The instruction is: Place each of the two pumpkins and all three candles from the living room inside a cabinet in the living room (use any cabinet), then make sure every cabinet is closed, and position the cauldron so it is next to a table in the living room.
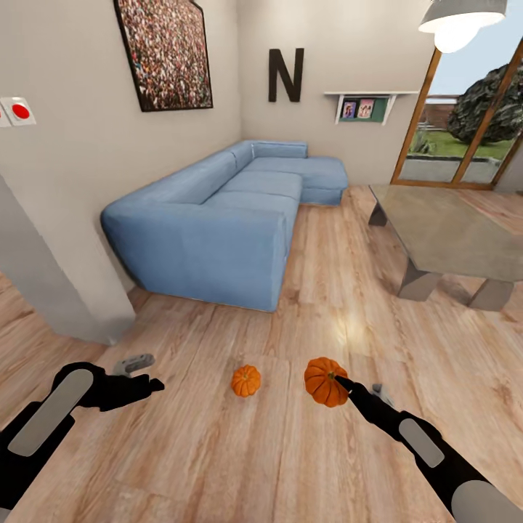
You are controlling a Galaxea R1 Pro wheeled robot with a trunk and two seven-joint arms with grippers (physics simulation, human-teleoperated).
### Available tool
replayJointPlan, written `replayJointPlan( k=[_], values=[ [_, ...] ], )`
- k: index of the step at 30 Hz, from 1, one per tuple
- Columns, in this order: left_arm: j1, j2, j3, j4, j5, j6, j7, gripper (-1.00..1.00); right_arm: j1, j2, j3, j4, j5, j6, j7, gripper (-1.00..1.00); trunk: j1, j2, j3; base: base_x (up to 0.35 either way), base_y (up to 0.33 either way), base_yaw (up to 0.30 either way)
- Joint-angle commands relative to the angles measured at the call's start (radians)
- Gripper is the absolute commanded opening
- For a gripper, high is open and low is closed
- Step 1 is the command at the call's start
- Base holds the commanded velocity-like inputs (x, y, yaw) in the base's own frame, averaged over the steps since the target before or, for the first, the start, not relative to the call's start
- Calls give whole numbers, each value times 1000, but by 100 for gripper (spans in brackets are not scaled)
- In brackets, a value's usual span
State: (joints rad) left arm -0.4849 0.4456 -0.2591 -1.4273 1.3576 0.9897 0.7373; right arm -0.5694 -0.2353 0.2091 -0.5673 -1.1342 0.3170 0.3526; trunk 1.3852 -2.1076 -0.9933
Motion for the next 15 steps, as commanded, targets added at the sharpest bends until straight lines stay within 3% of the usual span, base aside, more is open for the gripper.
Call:
replayJointPlan(
  k=[1,11,15],
  values=[
    [-1,1,-2,-1,10,0,11,100,-1,-1,4,0,-12,2,0,-100,0,0,0,178,0,-259],
    [0,1,-3,-2,9,0,13,100,-1,-1,4,1,-12,2,-1,-100,0,0,0,285,-25,-179],
    [-1,1,-2,-2,9,0,13,100,-1,-1,4,0,-26,2,-1,-100,0,0,-1,83,-25,-142]
  ],
)
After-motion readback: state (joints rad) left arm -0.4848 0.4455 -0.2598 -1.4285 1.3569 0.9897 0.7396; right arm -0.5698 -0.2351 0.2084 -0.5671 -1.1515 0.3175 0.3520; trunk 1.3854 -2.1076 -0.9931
